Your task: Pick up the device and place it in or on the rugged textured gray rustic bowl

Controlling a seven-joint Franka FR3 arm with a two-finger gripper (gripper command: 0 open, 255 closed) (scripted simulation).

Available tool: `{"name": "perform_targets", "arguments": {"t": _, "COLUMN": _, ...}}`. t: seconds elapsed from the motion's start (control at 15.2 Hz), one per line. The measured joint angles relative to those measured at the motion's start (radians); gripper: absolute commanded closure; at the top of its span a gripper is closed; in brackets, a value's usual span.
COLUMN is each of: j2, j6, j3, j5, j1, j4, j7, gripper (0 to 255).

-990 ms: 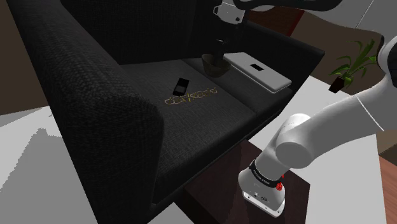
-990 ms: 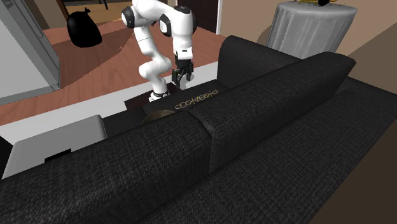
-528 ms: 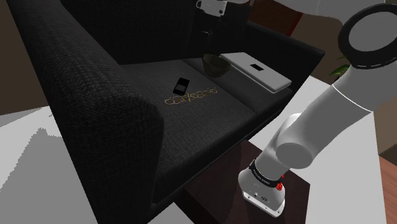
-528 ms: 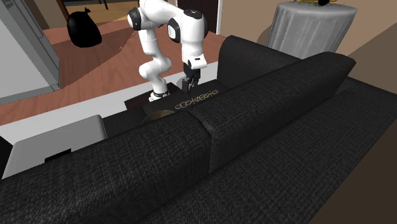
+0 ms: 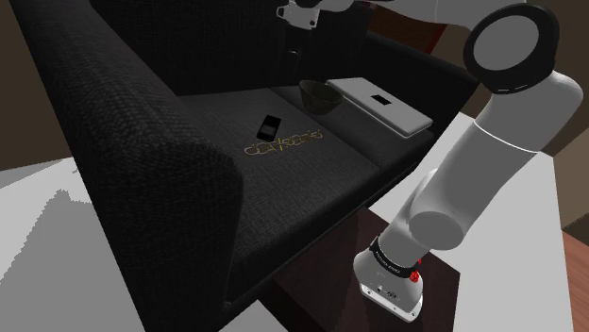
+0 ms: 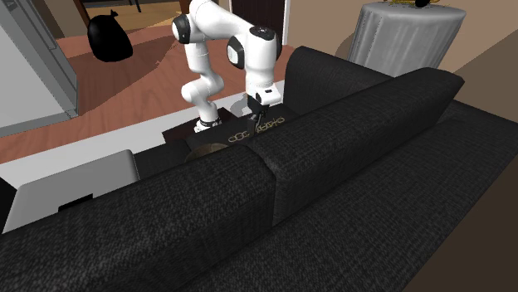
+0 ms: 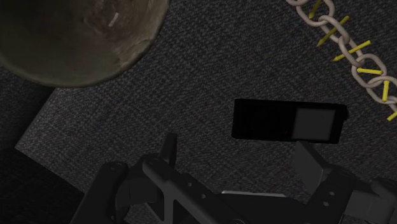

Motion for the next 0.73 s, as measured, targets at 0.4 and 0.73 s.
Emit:
{"name": "perform_targets", "arguments": {"t": 0.4, "j2": -0.006, "j6": 0.049, "j3": -0.001, "j5": -0.001, "j1": -0.001, "j4": -0.054, "j7": 0.0, "gripper": 0}}
{"name": "perform_targets", "arguments": {"t": 0.73, "j2": -0.005, "j6": 0.05, "j3": -0.001, "j5": -0.001, "j1": -0.001, "j4": -0.055, "j7": 0.0, "gripper": 255}}
